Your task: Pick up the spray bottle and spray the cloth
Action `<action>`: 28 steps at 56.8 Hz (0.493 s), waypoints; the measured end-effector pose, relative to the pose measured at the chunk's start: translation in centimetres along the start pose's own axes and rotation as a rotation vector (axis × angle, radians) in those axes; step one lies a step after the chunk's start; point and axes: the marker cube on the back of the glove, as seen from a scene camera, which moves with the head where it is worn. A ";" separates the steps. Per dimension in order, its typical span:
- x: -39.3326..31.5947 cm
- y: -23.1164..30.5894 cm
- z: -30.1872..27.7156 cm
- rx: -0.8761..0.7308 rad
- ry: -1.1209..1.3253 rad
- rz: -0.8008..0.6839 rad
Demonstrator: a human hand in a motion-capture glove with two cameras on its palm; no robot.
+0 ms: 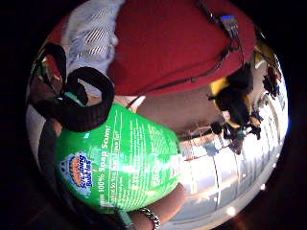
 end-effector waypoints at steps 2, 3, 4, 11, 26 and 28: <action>-0.8 0.3 -0.8 0.034 -0.030 -0.053; -1.2 0.5 -1.1 0.048 -0.044 -0.078; -1.6 0.6 -1.5 0.062 -0.059 -0.102; -4.3 1.3 -4.0 0.182 -0.185 -0.284; -11.4 -0.3 -5.4 0.420 -0.503 -0.711; -12.3 -1.2 -5.5 0.467 -0.553 -0.763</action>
